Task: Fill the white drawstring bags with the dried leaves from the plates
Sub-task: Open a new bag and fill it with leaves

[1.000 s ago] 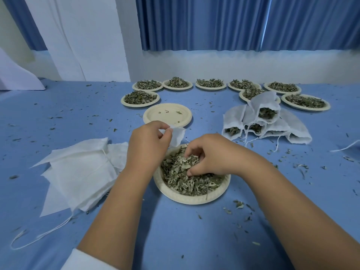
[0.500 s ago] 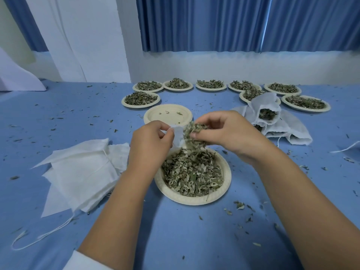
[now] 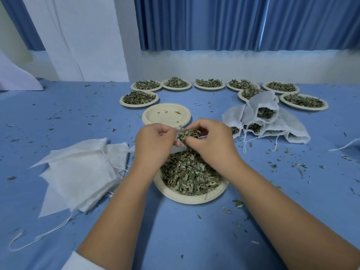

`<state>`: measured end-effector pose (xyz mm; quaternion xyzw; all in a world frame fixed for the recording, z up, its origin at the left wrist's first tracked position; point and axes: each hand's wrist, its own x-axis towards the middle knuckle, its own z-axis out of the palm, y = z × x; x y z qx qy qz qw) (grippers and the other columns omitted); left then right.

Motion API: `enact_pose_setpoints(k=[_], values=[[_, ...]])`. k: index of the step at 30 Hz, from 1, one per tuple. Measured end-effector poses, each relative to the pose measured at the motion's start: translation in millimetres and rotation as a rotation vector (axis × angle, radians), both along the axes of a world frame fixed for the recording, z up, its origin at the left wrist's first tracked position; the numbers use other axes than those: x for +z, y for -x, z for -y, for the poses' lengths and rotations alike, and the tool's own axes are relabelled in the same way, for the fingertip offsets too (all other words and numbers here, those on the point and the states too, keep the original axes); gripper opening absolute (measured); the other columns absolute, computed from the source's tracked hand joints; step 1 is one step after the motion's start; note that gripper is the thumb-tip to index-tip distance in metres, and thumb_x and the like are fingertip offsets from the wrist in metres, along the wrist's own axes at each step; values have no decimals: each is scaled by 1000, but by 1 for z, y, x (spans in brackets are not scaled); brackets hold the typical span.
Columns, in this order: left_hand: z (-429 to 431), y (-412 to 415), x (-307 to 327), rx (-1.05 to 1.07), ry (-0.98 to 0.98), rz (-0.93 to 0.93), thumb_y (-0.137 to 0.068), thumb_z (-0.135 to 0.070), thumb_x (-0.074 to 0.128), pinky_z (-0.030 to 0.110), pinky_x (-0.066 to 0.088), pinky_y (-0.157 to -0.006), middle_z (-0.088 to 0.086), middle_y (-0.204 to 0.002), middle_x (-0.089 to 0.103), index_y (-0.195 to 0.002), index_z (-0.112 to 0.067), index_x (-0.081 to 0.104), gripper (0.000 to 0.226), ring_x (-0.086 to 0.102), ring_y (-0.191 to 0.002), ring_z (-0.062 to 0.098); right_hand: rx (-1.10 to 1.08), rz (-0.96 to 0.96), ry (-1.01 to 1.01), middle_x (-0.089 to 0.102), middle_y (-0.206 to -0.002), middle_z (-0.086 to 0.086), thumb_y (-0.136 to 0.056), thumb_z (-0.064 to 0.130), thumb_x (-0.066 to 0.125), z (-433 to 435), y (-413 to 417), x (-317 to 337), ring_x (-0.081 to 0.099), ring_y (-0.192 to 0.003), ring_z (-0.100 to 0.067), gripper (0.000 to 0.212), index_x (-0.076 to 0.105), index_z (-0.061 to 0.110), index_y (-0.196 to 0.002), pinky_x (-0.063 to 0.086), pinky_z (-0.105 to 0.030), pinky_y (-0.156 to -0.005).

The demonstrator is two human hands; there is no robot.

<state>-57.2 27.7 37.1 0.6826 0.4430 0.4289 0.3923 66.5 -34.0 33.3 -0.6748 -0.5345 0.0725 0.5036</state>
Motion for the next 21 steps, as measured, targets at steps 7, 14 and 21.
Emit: enact_pose_setpoints(k=[7,14,21], values=[[5,-2,1,-47,10,-21,-88,-14,60,31,55,-67,-6,-55,68,-69,-22,68,23,71,-68,20,12,233,166,60,-84,6,-80,25,76,-3,5,-6,46,-67,-1,24,74,14,-101,32,-13,-58],[2,-2,-2,-12,-77,-134,-87,-15,58,16,47,-57,-12,-58,68,-67,-26,66,24,65,-60,8,214,-188,361,74,-85,-9,-81,25,69,4,1,9,67,-70,-21,11,78,21,-85,56,-33,-69],[5,-4,-5,-108,-90,-134,-91,-19,58,12,45,-51,-16,-55,66,-74,-28,65,21,64,-57,2,80,-433,325,75,-99,-4,-89,23,65,-3,-1,2,68,-91,-14,14,77,18,-94,55,-36,-93]])
